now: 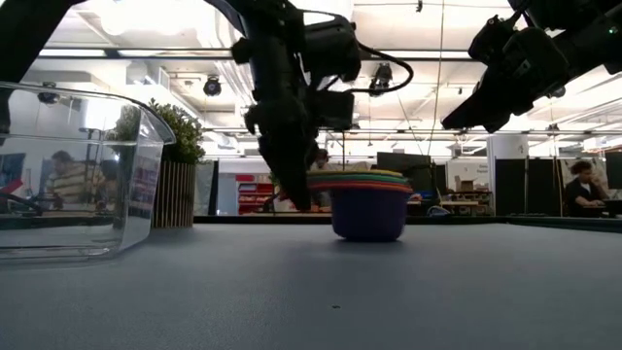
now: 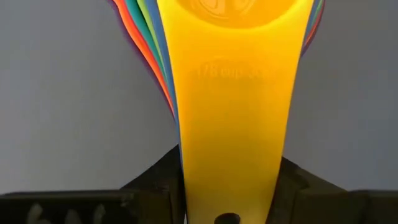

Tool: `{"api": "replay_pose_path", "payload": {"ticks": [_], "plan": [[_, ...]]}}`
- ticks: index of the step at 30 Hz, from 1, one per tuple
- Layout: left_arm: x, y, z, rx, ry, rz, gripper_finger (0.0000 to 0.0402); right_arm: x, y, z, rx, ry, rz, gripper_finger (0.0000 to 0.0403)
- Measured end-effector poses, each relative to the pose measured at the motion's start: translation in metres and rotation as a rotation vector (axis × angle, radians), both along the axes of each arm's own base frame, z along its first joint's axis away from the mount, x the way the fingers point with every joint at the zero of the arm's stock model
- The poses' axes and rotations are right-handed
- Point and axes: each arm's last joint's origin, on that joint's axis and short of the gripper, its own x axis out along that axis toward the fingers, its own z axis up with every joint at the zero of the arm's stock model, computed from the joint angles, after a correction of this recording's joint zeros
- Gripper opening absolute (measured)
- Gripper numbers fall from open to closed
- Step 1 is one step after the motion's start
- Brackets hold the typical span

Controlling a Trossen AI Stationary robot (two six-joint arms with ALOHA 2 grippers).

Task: Nest measuring cups in basket
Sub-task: Put the stacked measuring cups into the transparent bin

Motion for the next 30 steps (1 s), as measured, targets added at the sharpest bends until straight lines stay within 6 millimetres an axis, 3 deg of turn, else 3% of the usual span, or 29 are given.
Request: {"api": "replay_pose_path", "payload": {"ticks": [8,14,19,25,30], "plan": [[-0.010,-0.005,0.044,0.038,-0.046,0.037,0.0120,0.000,0.000,0.000,0.000,0.004,0.000,0.0009],[-0.036,-0.022,0.077,0.020,-0.009,0.099,0.0120,-0.001,0.000,-0.002,0.000,0.018,0.000,0.0009],[-0.070,-0.053,0.112,0.020,-0.014,0.160,0.0119,-0.001,0.000,-0.002,0.005,0.020,-0.002,0.0009],[-0.127,-0.092,0.159,0.023,-0.086,0.293,0.0119,-0.001,0.000,-0.002,0.011,0.018,-0.006,0.0009],[-0.166,-0.125,0.167,0.054,-0.050,0.390,0.0119,-0.001,0.000,-0.002,0.019,0.016,-0.009,0.0009]]}}
